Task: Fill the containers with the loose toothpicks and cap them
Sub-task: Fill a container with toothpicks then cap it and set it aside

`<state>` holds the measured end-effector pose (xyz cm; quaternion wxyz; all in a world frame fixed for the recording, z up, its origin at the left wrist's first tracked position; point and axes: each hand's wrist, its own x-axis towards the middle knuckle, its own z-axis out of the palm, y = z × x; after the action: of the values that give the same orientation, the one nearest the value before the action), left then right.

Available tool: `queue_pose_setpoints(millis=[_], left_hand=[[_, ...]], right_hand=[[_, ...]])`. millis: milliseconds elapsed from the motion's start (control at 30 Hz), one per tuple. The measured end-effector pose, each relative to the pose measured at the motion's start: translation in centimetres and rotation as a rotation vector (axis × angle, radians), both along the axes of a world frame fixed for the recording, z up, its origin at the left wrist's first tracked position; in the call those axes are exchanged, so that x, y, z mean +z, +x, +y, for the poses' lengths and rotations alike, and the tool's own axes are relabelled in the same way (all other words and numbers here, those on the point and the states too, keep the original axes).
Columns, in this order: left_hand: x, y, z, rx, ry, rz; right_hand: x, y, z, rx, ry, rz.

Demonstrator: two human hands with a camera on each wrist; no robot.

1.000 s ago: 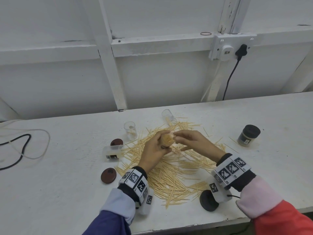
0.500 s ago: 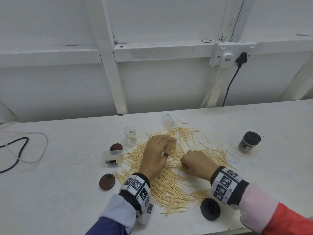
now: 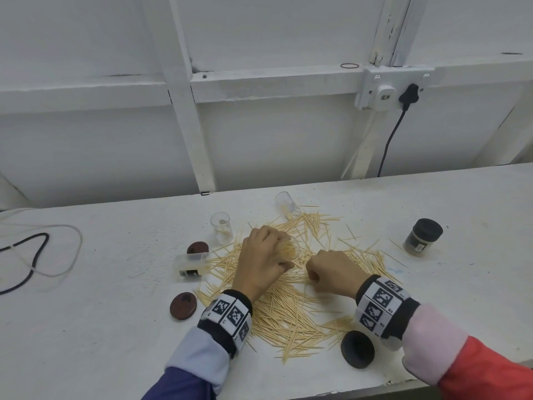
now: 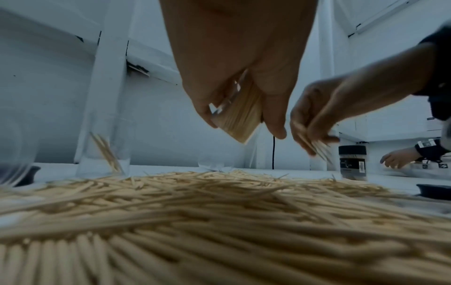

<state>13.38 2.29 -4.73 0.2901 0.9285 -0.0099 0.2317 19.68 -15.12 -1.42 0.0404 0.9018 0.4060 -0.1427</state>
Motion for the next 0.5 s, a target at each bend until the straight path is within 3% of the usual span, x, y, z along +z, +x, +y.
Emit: queue_pose_setpoints(millis=[100, 233, 500], left_hand=[[0.1, 0.1, -0.1, -0.019, -0.063, 0.024], [0.4, 0.0, -0.3, -0.083, -0.280, 0.152], [0.5, 0.4, -1.2, -0.052, -0.337, 0.230]], right_hand=[[0.7, 1.2, -0.6, -0.076, 0.145, 0.081], [2.7, 2.7, -1.5, -0.166, 0.433, 0.226], [6.6, 2.2, -0.8, -0.197, 1.150, 0.606]])
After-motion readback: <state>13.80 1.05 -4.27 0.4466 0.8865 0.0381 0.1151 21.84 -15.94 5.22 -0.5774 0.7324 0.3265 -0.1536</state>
